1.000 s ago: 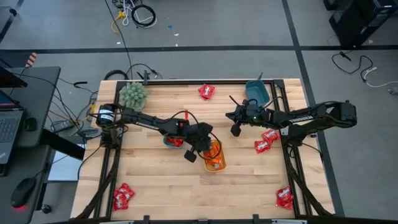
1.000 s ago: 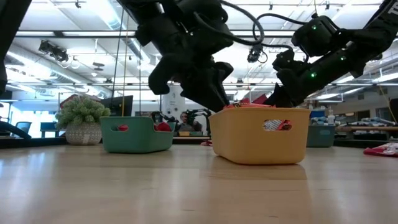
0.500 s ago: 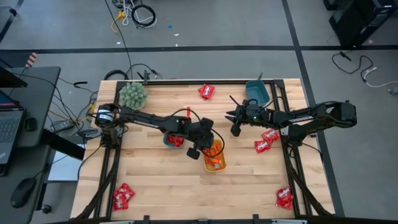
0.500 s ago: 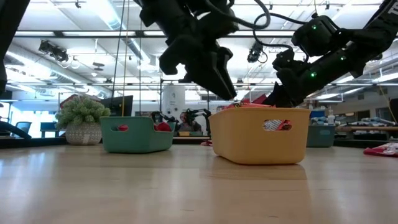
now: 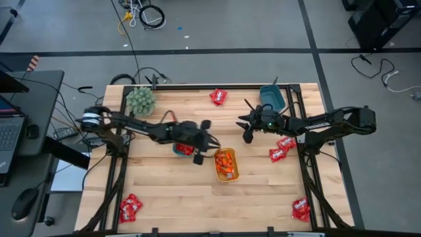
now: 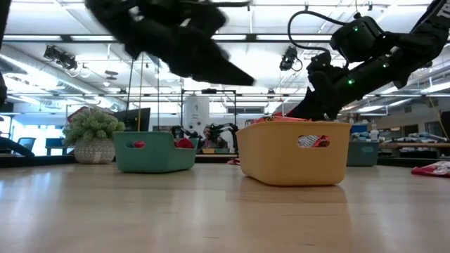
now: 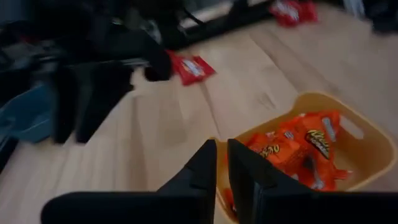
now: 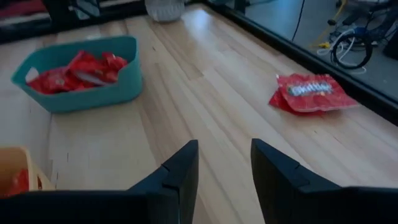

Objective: Sort candy
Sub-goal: Put the orange candy into the yellow bin

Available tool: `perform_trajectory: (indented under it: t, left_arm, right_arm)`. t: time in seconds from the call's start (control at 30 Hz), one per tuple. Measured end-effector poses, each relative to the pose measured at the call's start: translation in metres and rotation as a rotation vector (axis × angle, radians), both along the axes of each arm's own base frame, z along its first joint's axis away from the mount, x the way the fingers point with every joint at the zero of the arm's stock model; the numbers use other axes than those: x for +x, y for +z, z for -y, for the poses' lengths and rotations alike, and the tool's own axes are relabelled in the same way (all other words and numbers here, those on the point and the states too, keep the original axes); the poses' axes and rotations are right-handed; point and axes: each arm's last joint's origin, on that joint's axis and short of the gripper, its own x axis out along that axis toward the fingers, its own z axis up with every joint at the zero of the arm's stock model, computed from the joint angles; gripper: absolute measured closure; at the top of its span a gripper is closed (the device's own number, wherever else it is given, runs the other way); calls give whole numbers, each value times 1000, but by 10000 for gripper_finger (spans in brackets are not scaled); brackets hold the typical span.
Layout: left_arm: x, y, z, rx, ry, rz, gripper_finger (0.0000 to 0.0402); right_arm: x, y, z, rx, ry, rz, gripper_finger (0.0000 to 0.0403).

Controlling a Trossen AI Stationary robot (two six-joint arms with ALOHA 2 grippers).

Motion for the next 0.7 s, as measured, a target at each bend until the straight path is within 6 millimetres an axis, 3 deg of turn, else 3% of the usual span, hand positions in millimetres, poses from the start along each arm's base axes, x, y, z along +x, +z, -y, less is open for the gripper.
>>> perform_trajectory:
  t: [0.13, 0.4, 0.7]
  left_arm:
    - [-28, -10, -7, -46, 37, 127, 364]
    - [-71, -30, -23, -135, 7, 323, 364]
    - [-96, -47, -42, -92, 68, 339, 365]
  right_arm:
    - [12, -1, 3, -8, 3, 3, 279]
    - [58, 5, 27, -81, -22, -70, 270]
    - [95, 10, 100, -51, -156, -264, 217]
